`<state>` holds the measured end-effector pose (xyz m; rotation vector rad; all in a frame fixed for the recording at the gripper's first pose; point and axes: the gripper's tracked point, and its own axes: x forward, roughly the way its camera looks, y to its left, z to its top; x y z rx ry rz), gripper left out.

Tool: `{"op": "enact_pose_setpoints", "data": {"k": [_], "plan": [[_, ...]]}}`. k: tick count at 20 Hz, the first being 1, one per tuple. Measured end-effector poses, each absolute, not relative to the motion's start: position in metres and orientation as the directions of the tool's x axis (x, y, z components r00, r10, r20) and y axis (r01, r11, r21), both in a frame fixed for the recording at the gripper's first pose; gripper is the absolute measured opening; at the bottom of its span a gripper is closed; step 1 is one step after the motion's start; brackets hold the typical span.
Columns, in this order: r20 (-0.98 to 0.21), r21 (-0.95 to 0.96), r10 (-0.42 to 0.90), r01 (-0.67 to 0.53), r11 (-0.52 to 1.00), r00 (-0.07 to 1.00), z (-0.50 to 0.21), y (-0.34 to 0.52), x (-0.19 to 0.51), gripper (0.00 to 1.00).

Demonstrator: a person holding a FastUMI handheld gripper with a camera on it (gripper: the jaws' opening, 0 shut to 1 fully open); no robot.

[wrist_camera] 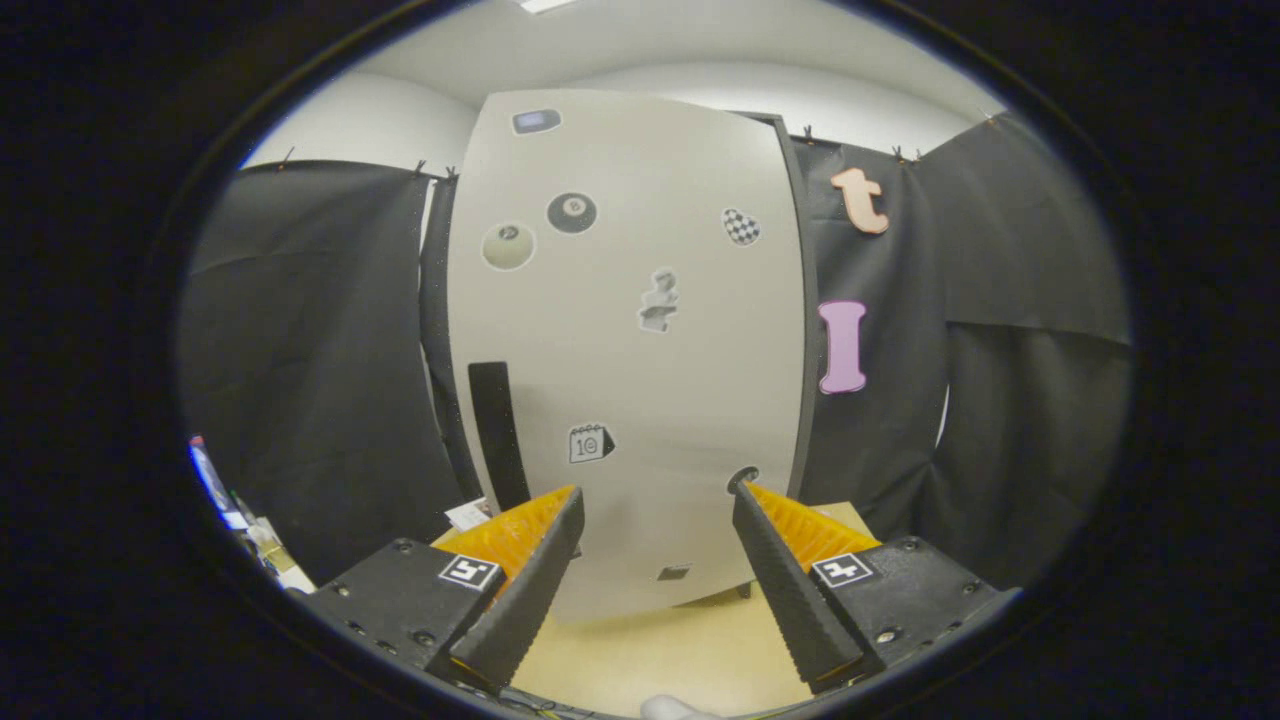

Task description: Open the shoe cabinet door, grab the shoes and put them into the shoe cabinet, then close the shoe cabinet door.

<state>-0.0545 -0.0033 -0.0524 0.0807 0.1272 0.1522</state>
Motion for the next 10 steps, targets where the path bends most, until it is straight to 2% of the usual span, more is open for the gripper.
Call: {"op": "enact_pose_setpoints", "data": {"k": [10], "plan": [[-0.007, 0.065, 0.042, -0.042, 0.997, 0.999, 0.033, -0.054, -0.05, 0.99]]}}
